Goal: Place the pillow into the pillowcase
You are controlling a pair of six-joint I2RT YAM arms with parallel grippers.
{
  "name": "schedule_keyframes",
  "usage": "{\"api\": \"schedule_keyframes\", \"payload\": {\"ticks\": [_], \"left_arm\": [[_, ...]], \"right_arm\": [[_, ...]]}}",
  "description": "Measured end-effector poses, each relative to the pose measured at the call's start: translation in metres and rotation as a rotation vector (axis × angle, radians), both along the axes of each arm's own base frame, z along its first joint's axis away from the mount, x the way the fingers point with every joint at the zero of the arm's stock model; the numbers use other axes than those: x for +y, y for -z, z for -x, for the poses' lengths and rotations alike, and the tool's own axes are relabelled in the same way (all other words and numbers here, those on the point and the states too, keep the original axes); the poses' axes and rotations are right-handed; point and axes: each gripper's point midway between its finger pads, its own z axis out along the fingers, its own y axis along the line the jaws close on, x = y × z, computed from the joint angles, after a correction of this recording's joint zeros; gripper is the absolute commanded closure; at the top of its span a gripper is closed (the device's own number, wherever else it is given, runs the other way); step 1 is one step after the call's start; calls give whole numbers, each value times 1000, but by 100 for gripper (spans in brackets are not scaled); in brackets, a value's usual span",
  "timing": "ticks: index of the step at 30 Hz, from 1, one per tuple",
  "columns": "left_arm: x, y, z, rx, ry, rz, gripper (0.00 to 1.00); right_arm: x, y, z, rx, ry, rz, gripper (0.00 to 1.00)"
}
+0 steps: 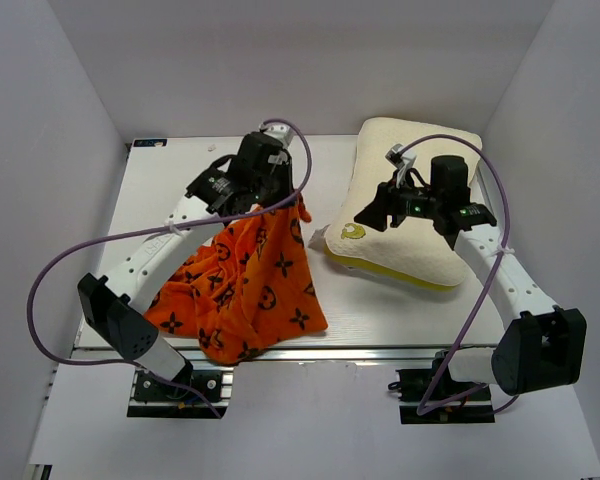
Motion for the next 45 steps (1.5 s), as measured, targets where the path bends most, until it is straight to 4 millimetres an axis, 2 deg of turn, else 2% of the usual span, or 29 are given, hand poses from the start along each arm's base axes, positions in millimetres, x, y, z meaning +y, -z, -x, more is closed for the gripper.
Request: {"api": "schedule_keyframes", "payload": {"ticks": [2,5,7,10,11,12,15,17,20,21,26,29,34,38,42,45], "left_arm": [[-4,-22,-5,-25,6,52,100],[-8,-45,-13,-32,18,119,100],[-10,-60,-26,-37,19,166,100],[-15,-95,-54,-75,20,257,100],[-18,-101,-55,-80,31,281,100],[-19,-123,-72,-119,23,331,100],[-38,-174,-99,-198,65,504,100],[-51,-196,-108,-231,102,615,100],[-72,-214,-115,-238,156,763,100],[-77,-218,-118,-237,168,803,100],[-89,-241,-127,-256,192,967,100],[-85,-267,-125,-304,197,1050,100],[-62,-310,-121,-412,173,1141,100],[-27,-334,-119,-488,110,1145,100],[5,-332,-117,-511,24,1068,100],[12,-315,-117,-485,-11,995,100]], "right_arm": [[1,1,1,4,-6,-3,40],[1,1,3,7,-12,-8,39],[3,0,4,10,-19,-14,38],[5,-2,5,15,-24,-28,36],[6,-3,5,16,-25,-32,35],[7,-3,5,17,-25,-37,34],[8,-1,5,28,-22,-43,32],[8,-1,5,33,-19,-46,31],[8,-2,5,32,-15,-51,25],[8,-2,4,28,-14,-55,12],[14,7,13,93,0,-97,11],[31,14,17,146,41,-84,11],[74,24,36,169,34,-41,11],[82,22,19,136,75,-54,11],[80,2,4,-8,61,-79,11],[68,-28,3,-172,32,-116,12]]}}
